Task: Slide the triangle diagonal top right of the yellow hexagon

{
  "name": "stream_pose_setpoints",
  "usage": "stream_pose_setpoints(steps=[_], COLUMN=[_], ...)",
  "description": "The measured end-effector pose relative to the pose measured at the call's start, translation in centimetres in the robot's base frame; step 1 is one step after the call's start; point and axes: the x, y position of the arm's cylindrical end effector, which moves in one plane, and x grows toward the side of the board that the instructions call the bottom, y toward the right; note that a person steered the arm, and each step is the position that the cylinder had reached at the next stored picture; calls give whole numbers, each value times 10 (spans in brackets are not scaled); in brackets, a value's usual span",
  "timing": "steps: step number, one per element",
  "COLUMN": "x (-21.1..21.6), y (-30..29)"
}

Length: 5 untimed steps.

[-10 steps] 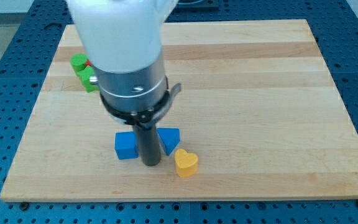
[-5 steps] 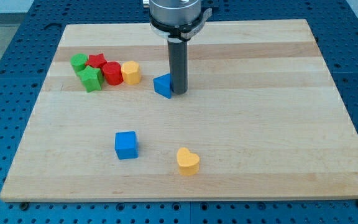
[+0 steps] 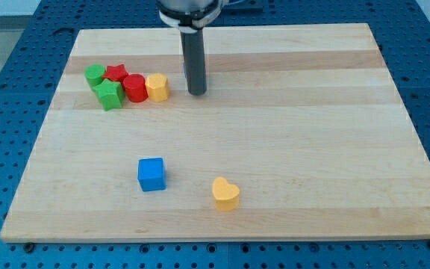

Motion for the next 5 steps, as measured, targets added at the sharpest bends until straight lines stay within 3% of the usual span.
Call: stream_pose_setpoints(steps=[2, 3, 5], x=[-16, -49, -61], y=[53, 61, 1])
